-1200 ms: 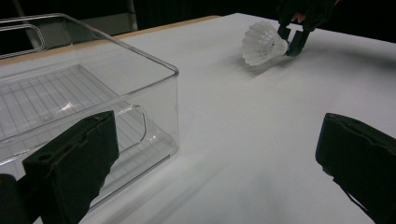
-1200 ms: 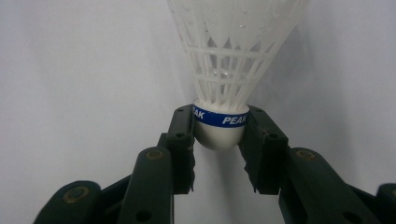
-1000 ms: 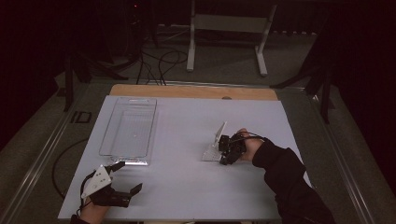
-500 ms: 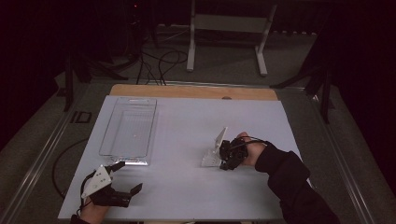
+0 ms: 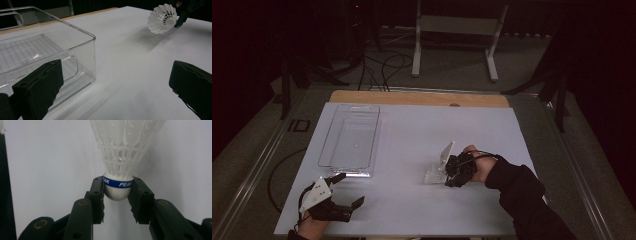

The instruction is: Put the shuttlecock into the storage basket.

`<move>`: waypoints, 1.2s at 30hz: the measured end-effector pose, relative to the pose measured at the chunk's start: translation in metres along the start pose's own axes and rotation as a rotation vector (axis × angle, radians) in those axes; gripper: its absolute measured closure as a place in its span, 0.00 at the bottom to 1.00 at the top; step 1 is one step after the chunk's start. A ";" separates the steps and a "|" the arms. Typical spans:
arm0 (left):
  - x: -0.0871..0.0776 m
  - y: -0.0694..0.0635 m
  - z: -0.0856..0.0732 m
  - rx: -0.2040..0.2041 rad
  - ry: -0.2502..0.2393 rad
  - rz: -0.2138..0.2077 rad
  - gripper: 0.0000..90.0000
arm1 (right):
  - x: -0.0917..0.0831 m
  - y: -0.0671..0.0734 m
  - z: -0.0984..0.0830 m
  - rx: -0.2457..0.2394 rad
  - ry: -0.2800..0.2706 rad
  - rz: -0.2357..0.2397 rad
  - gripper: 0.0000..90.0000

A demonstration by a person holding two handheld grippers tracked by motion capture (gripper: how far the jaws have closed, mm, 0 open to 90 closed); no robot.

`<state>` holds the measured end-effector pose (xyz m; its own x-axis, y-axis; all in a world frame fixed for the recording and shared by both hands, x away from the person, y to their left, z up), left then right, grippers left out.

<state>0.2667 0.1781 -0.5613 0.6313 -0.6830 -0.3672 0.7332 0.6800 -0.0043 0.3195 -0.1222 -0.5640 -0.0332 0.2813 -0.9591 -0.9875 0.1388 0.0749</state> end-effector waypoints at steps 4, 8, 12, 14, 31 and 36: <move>0.000 0.000 0.000 0.000 0.000 0.000 0.00 | -0.003 0.002 0.003 -0.005 -0.017 0.007 0.73; 0.000 0.000 0.000 0.000 0.000 0.000 0.00 | -0.007 0.005 0.006 -0.013 -0.031 0.008 0.73; 0.000 0.000 0.000 -0.001 0.002 -0.001 0.00 | -0.012 0.007 0.011 -0.028 -0.056 0.005 0.73; 0.000 0.000 0.000 -0.002 0.002 -0.002 0.00 | -0.014 0.008 0.012 -0.030 -0.061 0.010 0.73; 0.001 -0.001 -0.001 -0.003 0.011 -0.007 0.00 | -0.030 0.014 0.021 -0.066 -0.109 -0.010 0.73; 0.001 -0.002 -0.001 0.001 0.013 -0.009 0.00 | -0.035 0.016 0.024 -0.081 -0.132 -0.012 0.73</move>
Point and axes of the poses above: each handheld gripper's, and its own axes: x roughly forward along the jaws, z roughly out of its top, y roughly to its left, the point moved 10 cm from there along x, roughly forward along the jaws, and after that the axes turned 3 degrees about x, right-handed, at the moved point
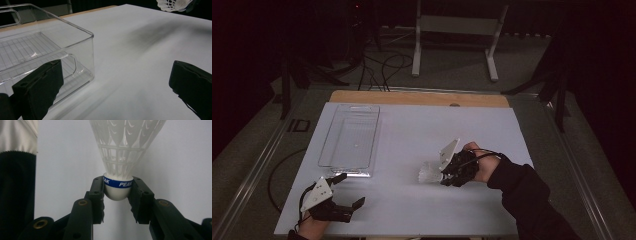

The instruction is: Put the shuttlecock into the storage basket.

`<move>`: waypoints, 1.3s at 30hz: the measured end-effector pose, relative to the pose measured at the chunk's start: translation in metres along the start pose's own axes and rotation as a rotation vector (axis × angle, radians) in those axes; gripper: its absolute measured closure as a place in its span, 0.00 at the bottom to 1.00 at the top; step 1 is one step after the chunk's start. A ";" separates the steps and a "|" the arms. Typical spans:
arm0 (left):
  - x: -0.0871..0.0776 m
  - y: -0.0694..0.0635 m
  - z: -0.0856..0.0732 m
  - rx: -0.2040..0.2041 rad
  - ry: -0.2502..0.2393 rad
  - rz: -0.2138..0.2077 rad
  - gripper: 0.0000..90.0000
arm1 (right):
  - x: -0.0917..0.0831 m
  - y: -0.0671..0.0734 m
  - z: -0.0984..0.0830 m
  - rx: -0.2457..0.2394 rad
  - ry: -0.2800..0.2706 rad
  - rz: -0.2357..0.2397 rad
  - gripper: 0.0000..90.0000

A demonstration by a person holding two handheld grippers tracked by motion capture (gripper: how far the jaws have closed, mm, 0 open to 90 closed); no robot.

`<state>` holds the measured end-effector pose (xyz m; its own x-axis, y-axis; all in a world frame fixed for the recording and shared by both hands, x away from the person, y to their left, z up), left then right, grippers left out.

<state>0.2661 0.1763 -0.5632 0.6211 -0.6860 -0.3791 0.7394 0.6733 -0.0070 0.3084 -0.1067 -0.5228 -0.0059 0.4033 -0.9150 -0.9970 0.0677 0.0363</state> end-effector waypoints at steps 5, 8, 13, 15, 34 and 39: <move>0.000 0.000 0.000 0.001 0.013 -0.002 0.00 | 0.000 0.001 0.001 -0.020 -0.013 0.000 0.73; 0.000 -0.001 0.002 0.002 0.024 -0.005 0.00 | 0.001 0.000 0.001 -0.022 -0.012 -0.002 0.73; -0.001 0.000 0.008 0.005 0.055 -0.007 0.00 | 0.001 0.000 0.001 -0.019 -0.008 -0.001 0.73; -0.001 -0.002 0.011 0.004 0.064 -0.016 0.00 | 0.000 0.000 0.001 -0.012 -0.010 0.000 0.73; -0.011 0.000 0.060 0.052 0.120 -0.082 0.00 | 0.000 -0.001 -0.008 0.004 0.002 -0.007 0.73; -0.015 0.003 0.076 0.065 0.118 -0.091 0.00 | 0.001 -0.002 -0.008 0.004 0.003 -0.007 0.73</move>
Point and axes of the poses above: each handheld gripper's, and its own axes: x roughly forward along the jaws, z roughly out of its top, y roughly to its left, the point moved 10 cm from there along x, roughly forward along the jaws, and after that the axes turned 3 degrees about x, right-handed, at the moved point
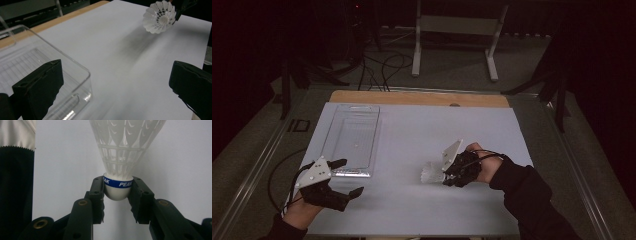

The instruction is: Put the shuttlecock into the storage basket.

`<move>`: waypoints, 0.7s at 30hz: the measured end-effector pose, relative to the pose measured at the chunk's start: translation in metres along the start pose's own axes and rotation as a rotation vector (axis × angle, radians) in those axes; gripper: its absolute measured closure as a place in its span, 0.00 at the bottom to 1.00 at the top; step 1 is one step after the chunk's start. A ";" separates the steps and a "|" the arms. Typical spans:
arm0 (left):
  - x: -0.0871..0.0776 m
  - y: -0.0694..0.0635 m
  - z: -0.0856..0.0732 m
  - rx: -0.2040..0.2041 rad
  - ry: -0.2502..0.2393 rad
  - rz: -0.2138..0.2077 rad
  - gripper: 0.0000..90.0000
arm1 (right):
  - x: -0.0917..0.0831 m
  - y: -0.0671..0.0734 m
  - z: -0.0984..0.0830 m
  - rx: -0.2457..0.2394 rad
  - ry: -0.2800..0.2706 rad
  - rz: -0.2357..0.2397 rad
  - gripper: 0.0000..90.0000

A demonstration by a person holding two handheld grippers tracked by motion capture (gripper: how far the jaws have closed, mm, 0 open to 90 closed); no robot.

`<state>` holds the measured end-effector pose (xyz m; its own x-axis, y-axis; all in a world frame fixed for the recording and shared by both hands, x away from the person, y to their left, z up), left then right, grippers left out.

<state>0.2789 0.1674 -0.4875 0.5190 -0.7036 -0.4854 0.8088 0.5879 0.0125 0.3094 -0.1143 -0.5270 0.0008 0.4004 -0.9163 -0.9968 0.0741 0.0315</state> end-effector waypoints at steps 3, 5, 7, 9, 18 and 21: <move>-0.002 0.002 0.009 0.011 0.003 -0.009 0.00 | 0.001 0.001 0.000 0.002 0.005 0.004 0.73; -0.002 0.003 0.014 0.023 0.009 -0.015 0.00 | 0.001 0.001 0.000 0.002 0.004 0.006 0.73; -0.002 0.003 0.019 0.035 0.015 -0.027 0.00 | 0.001 0.001 0.000 0.000 0.004 0.004 0.73; -0.001 0.002 0.024 0.042 0.018 -0.040 0.00 | 0.001 0.001 0.000 -0.001 0.005 0.005 0.73; 0.000 0.002 0.046 0.075 0.029 -0.065 0.00 | 0.001 0.002 0.001 -0.004 0.011 0.007 0.73; 0.000 0.002 0.053 0.080 0.032 -0.072 0.00 | 0.002 0.002 0.001 -0.005 0.009 0.011 0.73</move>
Point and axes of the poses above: each handheld gripper's, and its own axes: x roughly forward along the jaws, z roughly out of its top, y roughly to its left, the point moved 10 cm from there along x, roughly forward along the jaws, and after that the axes turned 3 degrees about x, right-handed, at the moved point
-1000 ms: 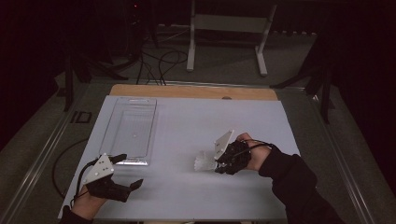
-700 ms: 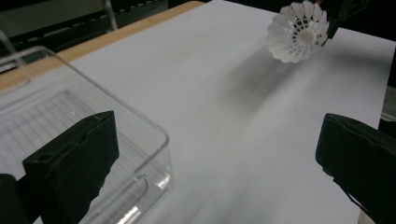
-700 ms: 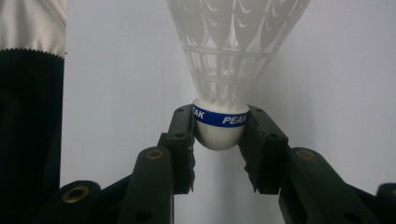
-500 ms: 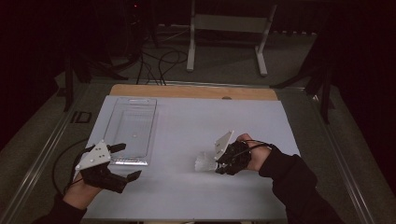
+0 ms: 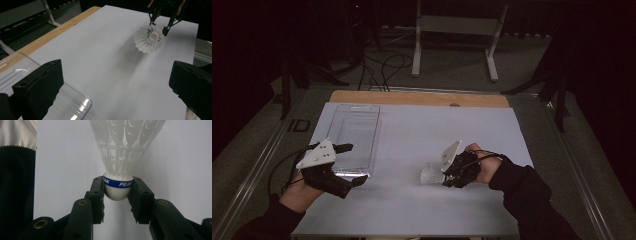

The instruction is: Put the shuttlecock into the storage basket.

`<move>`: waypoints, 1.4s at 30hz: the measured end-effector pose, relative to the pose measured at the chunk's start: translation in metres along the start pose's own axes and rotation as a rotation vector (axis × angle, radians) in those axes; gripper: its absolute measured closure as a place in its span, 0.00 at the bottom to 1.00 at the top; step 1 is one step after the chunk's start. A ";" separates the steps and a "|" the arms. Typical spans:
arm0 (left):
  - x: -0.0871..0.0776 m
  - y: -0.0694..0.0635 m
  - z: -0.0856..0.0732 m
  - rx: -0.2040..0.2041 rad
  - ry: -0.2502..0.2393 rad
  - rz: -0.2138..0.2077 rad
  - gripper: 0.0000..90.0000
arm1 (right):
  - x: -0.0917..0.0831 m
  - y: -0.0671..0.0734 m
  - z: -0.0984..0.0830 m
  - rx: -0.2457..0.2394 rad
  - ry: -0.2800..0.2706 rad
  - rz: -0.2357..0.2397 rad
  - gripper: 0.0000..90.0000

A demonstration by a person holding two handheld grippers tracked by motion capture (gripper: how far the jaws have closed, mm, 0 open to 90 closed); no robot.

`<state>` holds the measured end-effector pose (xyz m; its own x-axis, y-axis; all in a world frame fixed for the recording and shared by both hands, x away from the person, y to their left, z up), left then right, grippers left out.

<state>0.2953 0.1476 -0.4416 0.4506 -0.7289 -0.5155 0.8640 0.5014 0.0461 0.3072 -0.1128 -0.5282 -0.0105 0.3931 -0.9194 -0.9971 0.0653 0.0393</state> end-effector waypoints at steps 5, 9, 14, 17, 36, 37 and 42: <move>0.002 0.000 0.010 0.016 0.023 -0.018 0.00 | 0.001 0.000 0.000 -0.001 0.004 -0.001 0.73; 0.005 0.000 0.019 0.026 0.034 -0.032 0.00 | 0.001 0.000 0.001 -0.001 0.006 -0.001 0.73; 0.010 0.001 0.027 0.045 0.051 -0.047 0.00 | 0.001 0.001 0.001 -0.008 0.006 0.004 0.73; 0.014 0.001 0.032 0.051 0.062 -0.056 0.00 | 0.002 0.002 0.002 -0.002 0.009 0.008 0.73; 0.039 -0.015 0.057 0.117 0.115 -0.118 0.00 | 0.006 0.004 0.006 -0.016 0.004 0.018 0.73; 0.043 -0.016 0.059 0.133 0.129 -0.105 0.00 | 0.006 0.004 0.006 -0.019 0.005 0.019 0.73; 0.051 -0.023 0.061 0.149 0.167 -0.132 0.00 | 0.007 0.006 0.008 -0.025 0.005 0.021 0.73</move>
<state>0.3124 0.0707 -0.4162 0.2994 -0.6898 -0.6592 0.9418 0.3243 0.0883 0.3020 -0.1025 -0.5312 -0.0323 0.3894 -0.9205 -0.9982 0.0338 0.0493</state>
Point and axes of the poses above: each handheld gripper's, and its own axes: x roughly forward along the jaws, z roughly out of its top, y roughly to its left, the point moved 10 cm from there along x, roughly forward along the jaws, and after that the axes turned 3 degrees about x, right-handed, at the moved point
